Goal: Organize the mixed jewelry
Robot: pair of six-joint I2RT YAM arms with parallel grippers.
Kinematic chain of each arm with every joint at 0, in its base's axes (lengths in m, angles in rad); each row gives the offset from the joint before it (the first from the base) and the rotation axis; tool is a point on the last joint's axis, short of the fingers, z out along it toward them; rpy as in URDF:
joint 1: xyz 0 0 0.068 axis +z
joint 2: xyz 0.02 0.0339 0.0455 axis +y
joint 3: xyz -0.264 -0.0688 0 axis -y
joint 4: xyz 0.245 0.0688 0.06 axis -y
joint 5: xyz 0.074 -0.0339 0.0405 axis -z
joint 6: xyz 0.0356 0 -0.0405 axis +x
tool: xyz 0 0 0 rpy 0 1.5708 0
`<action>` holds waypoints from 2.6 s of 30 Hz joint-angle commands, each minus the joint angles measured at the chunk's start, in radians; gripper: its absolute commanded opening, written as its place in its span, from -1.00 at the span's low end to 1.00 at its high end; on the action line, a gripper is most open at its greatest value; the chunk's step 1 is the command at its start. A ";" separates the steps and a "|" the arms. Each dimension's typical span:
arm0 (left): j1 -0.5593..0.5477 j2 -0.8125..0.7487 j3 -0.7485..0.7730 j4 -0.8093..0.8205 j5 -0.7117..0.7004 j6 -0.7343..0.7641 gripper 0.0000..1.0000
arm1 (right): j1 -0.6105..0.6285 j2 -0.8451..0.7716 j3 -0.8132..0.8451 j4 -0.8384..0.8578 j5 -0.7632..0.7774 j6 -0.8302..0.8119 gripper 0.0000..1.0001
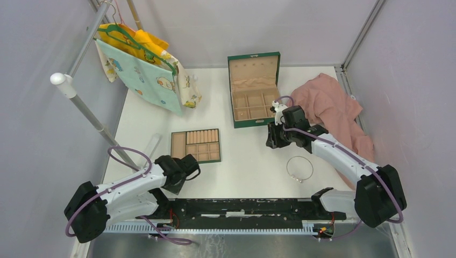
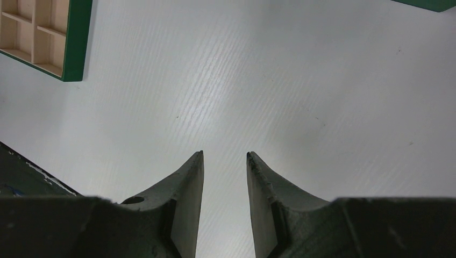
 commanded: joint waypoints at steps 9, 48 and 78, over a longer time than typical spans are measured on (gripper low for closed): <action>-0.005 0.037 -0.001 0.030 -0.048 -0.219 -0.35 | 0.006 0.025 0.060 0.014 0.006 -0.013 -0.18; -0.003 0.172 0.174 0.059 -0.120 0.073 0.02 | 0.015 0.044 0.081 0.003 0.016 -0.016 -0.18; 0.162 0.072 0.031 0.166 -0.067 0.278 -0.03 | 0.020 0.034 0.074 0.002 0.024 -0.012 -0.18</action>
